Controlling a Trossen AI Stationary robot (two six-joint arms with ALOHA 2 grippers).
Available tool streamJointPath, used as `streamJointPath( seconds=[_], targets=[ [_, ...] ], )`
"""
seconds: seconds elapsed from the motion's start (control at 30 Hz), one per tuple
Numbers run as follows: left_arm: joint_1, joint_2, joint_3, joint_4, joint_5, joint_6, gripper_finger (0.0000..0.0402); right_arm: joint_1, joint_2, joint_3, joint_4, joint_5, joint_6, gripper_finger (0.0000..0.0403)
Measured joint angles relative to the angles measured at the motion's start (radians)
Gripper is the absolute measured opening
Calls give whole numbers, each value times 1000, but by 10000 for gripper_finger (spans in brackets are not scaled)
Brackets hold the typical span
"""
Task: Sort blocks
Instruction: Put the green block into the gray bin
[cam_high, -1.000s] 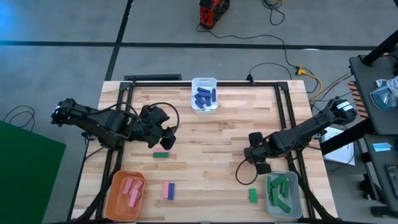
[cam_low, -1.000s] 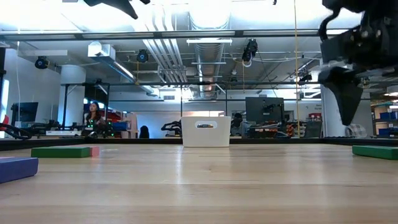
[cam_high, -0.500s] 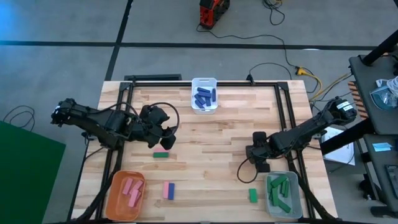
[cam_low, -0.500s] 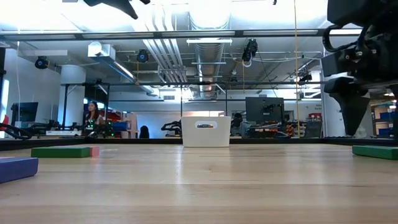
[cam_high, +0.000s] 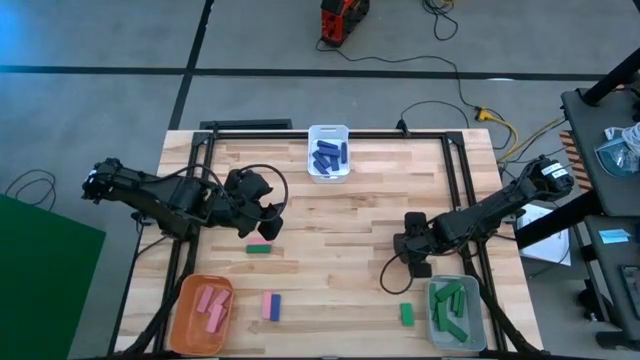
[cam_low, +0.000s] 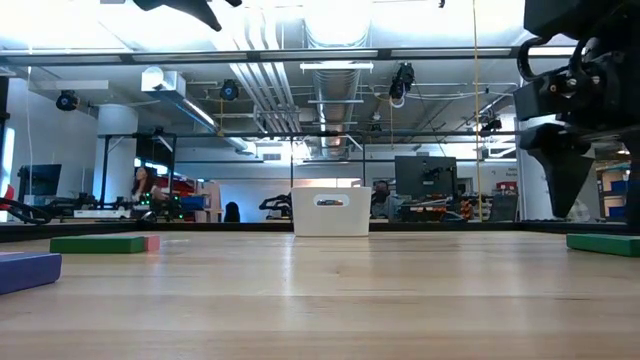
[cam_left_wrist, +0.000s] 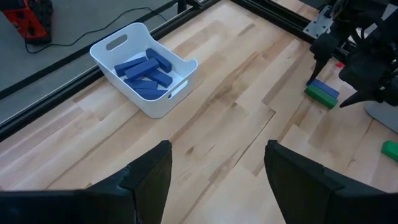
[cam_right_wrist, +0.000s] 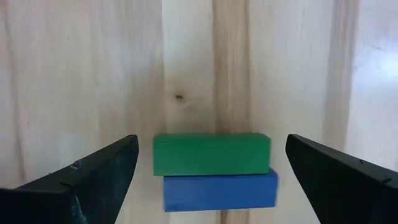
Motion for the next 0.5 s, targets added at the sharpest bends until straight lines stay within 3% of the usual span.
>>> streamJointPath(
  seconds=[0.5],
  targets=[
    [0, 0, 0, 7, 0, 0, 231, 0, 0, -82, 29, -11, 50, 400]
  ],
)
